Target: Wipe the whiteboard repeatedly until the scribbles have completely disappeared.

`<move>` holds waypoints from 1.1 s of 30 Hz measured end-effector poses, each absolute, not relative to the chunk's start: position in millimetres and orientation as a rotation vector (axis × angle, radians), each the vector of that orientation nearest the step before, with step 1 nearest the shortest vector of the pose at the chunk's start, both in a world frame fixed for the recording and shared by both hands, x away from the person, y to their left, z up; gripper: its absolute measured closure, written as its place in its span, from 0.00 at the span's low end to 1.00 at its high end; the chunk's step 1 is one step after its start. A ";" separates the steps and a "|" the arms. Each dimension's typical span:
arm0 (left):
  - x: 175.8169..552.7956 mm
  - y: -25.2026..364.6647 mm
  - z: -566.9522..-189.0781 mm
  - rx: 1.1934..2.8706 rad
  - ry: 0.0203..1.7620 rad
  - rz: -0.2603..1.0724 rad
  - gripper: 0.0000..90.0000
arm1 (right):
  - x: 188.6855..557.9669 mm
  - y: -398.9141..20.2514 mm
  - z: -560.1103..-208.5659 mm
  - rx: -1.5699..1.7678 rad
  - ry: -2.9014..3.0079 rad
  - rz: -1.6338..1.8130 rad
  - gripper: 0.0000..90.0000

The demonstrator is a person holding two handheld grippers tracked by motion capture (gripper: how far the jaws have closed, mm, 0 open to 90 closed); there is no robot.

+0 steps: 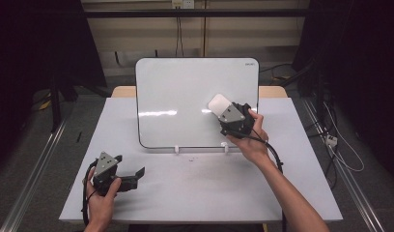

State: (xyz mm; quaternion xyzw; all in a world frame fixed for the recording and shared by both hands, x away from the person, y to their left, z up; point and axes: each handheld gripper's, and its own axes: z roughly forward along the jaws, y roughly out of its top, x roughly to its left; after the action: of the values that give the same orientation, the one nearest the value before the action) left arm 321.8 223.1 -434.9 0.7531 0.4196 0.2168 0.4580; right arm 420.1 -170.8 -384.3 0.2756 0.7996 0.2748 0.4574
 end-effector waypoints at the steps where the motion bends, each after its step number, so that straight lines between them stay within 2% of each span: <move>1: 322.2 222.7 -435.4 1.854 1.034 0.524 0.06 | 418.4 -168.3 -386.0 0.675 1.975 0.674 0.35; 10: 321.8 224.4 -436.5 1.858 1.048 0.530 0.06 | 400.6 -138.6 -408.7 0.574 2.019 0.659 0.35; 21: 325.0 220.9 -435.9 1.857 1.047 0.521 0.06 | 401.3 -148.1 -405.7 0.579 2.041 0.664 0.35; 33: 320.0 228.2 -436.5 1.845 1.055 0.524 0.06 | 411.8 -178.6 -392.3 0.690 1.989 0.701 0.35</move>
State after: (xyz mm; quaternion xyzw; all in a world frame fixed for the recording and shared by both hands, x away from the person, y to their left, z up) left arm 320.0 228.2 -436.5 0.7492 0.4281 0.2127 0.4584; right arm 411.8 -178.6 -392.3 0.2784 0.8028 0.2828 0.4451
